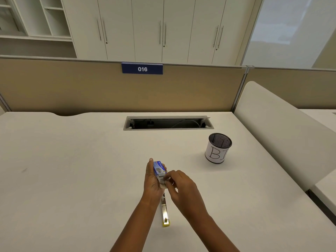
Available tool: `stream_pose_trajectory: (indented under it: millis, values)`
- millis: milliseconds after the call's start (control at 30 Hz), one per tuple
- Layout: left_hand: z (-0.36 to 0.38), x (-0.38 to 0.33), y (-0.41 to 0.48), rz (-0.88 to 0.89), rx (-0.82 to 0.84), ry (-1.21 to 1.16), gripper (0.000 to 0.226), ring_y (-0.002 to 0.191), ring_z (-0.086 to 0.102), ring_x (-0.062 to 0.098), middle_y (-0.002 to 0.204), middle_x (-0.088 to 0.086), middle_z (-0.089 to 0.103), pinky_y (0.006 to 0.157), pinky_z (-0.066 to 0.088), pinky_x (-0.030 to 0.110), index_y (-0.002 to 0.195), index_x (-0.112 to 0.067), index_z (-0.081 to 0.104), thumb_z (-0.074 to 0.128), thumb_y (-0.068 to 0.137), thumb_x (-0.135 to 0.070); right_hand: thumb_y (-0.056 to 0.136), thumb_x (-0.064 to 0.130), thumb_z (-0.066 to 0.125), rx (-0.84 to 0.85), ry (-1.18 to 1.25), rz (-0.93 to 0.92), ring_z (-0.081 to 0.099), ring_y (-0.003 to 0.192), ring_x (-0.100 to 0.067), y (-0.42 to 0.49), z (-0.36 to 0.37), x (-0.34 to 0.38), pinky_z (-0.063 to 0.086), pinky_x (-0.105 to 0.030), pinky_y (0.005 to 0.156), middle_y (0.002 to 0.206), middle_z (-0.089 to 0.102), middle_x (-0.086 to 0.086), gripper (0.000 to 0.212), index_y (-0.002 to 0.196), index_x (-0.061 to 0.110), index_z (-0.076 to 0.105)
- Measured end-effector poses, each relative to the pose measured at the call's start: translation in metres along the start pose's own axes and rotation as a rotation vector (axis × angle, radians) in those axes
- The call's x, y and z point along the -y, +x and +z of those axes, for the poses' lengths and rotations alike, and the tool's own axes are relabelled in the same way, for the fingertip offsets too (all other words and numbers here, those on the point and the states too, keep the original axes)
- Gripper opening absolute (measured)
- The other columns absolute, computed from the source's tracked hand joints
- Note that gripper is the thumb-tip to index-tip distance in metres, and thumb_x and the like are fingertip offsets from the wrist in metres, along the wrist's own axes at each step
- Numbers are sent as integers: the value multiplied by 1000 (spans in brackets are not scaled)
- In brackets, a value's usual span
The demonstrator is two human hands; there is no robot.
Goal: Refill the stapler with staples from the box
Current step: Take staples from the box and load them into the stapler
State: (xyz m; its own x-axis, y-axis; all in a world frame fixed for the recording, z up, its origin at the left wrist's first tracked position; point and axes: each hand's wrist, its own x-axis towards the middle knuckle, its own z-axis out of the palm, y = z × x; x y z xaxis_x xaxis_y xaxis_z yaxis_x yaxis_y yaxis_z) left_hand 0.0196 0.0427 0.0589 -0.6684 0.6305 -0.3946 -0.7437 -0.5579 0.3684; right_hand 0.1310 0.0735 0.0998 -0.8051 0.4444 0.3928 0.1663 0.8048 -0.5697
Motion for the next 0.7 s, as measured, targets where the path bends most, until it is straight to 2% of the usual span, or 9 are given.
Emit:
stream_pose_trajectory:
  millis: [100, 200, 233, 333, 433, 500, 533, 600, 700]
  values:
    - [-1, 1, 0, -11, 6, 28, 29, 65, 57, 16, 64, 5, 62, 71, 49, 29, 85, -12, 56, 47, 92, -39, 87, 10, 56, 15, 175, 66, 50, 64, -3, 4, -6, 3, 39, -6, 59, 91, 67, -5, 9, 94, 11, 61]
    - [1, 0, 0, 5, 10, 7, 28, 50, 62, 13, 53, 3, 64, 55, 54, 22, 83, -12, 55, 46, 93, -36, 86, 7, 57, -16, 333, 113, 53, 62, -6, 6, -13, 4, 42, -8, 55, 84, 68, -5, 9, 85, 16, 57]
    - [2, 1, 0, 10, -2, 4, 28, 52, 61, 13, 56, 5, 63, 56, 54, 22, 85, -11, 54, 45, 93, -36, 86, 6, 56, -37, 362, 110, 54, 63, -5, 5, -13, 5, 43, -8, 55, 81, 67, -3, 12, 84, 18, 55]
    - [4, 2, -1, 11, -32, -15, 27, 70, 52, 16, 76, 9, 52, 76, 46, 29, 101, -9, 48, 45, 94, -35, 88, 10, 55, -127, 366, 72, 55, 72, -2, -1, -13, 8, 43, -9, 57, 76, 59, 16, 28, 81, 35, 47]
    - [4, 3, -2, 26, -36, 3, 27, 62, 57, 15, 75, 8, 52, 69, 51, 23, 90, -10, 51, 44, 94, -36, 87, 18, 51, -208, 290, 7, 53, 77, 0, -11, -7, 10, 42, -7, 64, 79, 53, 25, 22, 83, 38, 43]
    - [4, 3, -2, 40, -51, 20, 29, 49, 61, 12, 69, 7, 56, 52, 54, 19, 84, -11, 53, 45, 94, -36, 85, 14, 53, -254, 214, -69, 52, 79, 0, -18, -2, 10, 42, -5, 70, 83, 60, 15, 14, 89, 27, 48]
    - [5, 3, -3, 40, -64, 31, 29, 52, 61, 13, 70, 7, 56, 49, 53, 17, 83, -10, 53, 45, 94, -36, 84, 13, 55, -273, 163, -111, 52, 80, -3, -21, 0, 10, 42, -7, 72, 84, 65, 6, 15, 92, 23, 48]
    - [5, 3, -5, 26, -90, 37, 30, 61, 58, 15, 71, 7, 57, 55, 52, 20, 82, -9, 54, 47, 92, -37, 84, 15, 52, -284, 66, -210, 55, 79, -8, -26, 3, 9, 45, -14, 73, 83, 71, -4, 14, 96, 20, 47]
    - [5, 4, -5, 17, -140, 45, 34, 59, 58, 16, 56, 6, 63, 62, 47, 24, 78, -8, 56, 51, 90, -40, 92, 22, 42, -267, -6, -315, 63, 77, -10, -28, 7, 7, 48, -17, 74, 87, 74, -6, 10, 97, 17, 48]
